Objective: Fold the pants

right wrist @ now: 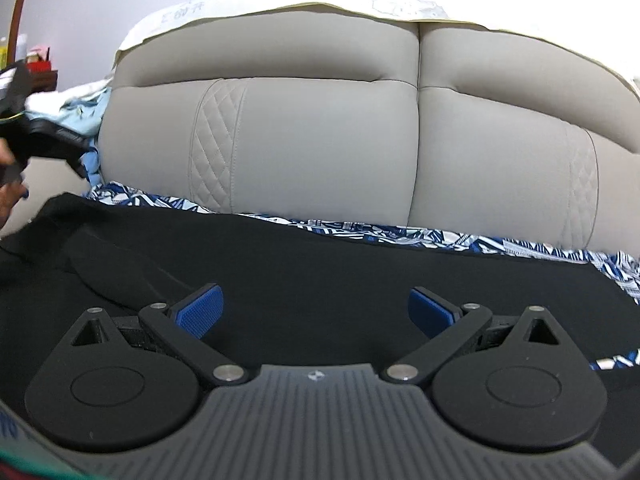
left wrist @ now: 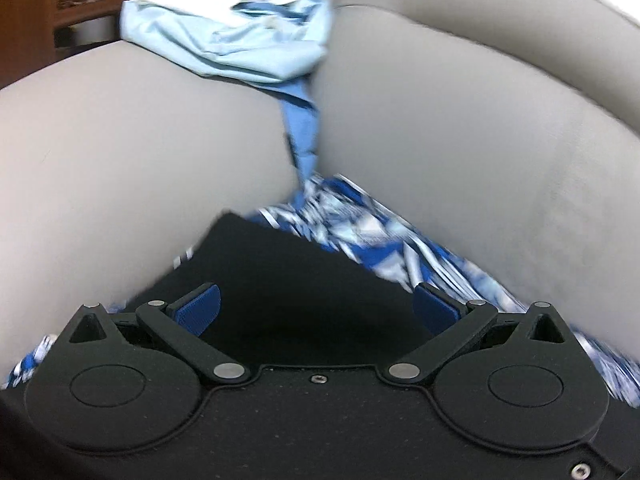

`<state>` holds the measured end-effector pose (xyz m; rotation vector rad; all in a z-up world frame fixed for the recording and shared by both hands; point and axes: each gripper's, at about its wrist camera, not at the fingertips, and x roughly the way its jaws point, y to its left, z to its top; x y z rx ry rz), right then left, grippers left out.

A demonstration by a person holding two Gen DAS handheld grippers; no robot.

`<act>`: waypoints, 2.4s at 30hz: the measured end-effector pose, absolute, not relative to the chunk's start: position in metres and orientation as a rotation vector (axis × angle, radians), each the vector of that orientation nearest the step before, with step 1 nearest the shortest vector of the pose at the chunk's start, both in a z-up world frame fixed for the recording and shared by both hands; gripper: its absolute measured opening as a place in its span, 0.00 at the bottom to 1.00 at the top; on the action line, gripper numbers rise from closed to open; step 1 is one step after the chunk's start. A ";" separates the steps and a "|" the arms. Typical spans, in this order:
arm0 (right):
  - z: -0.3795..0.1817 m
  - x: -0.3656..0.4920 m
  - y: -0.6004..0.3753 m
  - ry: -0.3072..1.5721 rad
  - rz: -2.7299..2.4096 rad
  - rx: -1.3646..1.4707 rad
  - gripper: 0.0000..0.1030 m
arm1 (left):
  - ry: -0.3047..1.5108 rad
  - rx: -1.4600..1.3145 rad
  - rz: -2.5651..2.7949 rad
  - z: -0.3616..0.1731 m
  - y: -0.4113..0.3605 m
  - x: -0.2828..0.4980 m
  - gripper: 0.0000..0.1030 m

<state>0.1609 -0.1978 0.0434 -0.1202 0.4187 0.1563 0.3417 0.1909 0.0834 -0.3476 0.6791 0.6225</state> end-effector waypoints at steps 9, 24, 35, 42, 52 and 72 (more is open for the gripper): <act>0.040 0.157 -0.198 0.361 0.151 -0.203 1.00 | 0.786 -0.424 0.807 0.028 0.230 0.410 1.00; 0.042 0.153 -0.203 0.390 0.195 -0.149 1.00 | 0.776 -0.430 0.890 0.034 0.230 0.407 0.10; 0.037 0.150 -0.211 0.433 0.214 -0.025 0.82 | 0.619 -0.423 0.637 0.080 0.222 0.311 0.07; 0.033 0.140 -0.213 0.454 0.261 0.089 0.62 | 0.518 -0.426 0.498 0.085 0.217 0.210 0.06; 0.046 0.147 -0.134 0.640 0.527 0.390 0.53 | 0.397 -0.521 0.372 0.068 0.231 0.143 0.06; 0.028 0.217 0.012 0.807 0.421 0.648 0.48 | 0.367 -0.636 0.326 0.066 0.270 0.114 0.06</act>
